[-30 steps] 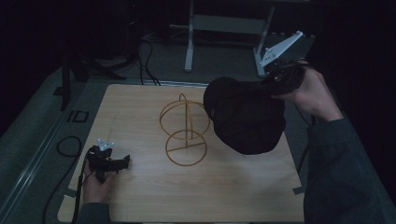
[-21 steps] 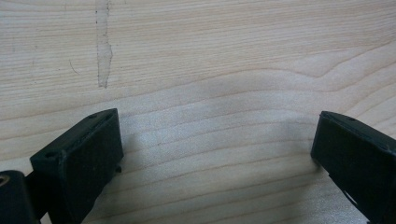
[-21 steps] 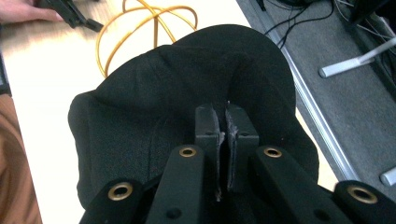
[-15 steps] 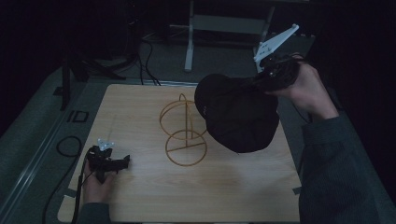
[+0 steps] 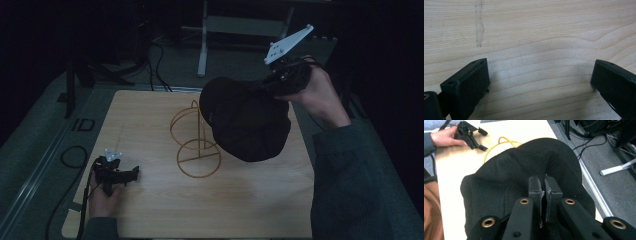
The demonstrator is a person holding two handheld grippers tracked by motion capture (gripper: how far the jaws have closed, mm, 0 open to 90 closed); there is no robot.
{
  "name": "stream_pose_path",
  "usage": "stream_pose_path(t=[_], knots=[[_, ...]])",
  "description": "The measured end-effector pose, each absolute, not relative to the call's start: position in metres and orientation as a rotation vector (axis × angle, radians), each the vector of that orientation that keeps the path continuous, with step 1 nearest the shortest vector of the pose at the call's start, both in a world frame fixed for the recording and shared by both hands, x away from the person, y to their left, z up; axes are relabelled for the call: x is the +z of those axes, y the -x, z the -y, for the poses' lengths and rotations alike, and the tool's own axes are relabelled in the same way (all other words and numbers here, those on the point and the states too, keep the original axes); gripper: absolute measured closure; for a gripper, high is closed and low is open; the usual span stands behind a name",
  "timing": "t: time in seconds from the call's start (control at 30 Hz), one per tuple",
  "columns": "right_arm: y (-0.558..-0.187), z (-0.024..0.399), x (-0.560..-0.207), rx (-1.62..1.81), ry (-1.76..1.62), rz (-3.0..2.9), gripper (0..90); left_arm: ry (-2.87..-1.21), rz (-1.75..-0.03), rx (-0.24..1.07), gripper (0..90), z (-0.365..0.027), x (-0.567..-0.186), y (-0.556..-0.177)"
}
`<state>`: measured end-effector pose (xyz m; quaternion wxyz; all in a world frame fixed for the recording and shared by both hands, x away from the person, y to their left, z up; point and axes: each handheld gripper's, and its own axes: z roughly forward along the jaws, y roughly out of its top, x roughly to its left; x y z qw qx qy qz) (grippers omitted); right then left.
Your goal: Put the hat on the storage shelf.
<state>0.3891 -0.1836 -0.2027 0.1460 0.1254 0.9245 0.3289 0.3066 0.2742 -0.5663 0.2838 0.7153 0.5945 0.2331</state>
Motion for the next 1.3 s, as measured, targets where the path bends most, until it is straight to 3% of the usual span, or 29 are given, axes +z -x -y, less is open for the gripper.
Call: stream_pose_path(t=[0.67,1.3], knots=[[-0.384,0.166,-0.183,0.982,-0.3,-2.621,85.2,-1.912,-1.592,0.624,1.9,-0.274,-0.566,-0.307],[-0.387,0.139,-0.193,0.993,-0.238,-2.653,85.2,-1.909,-1.592,0.623,1.8,-0.274,-0.566,-0.307]])
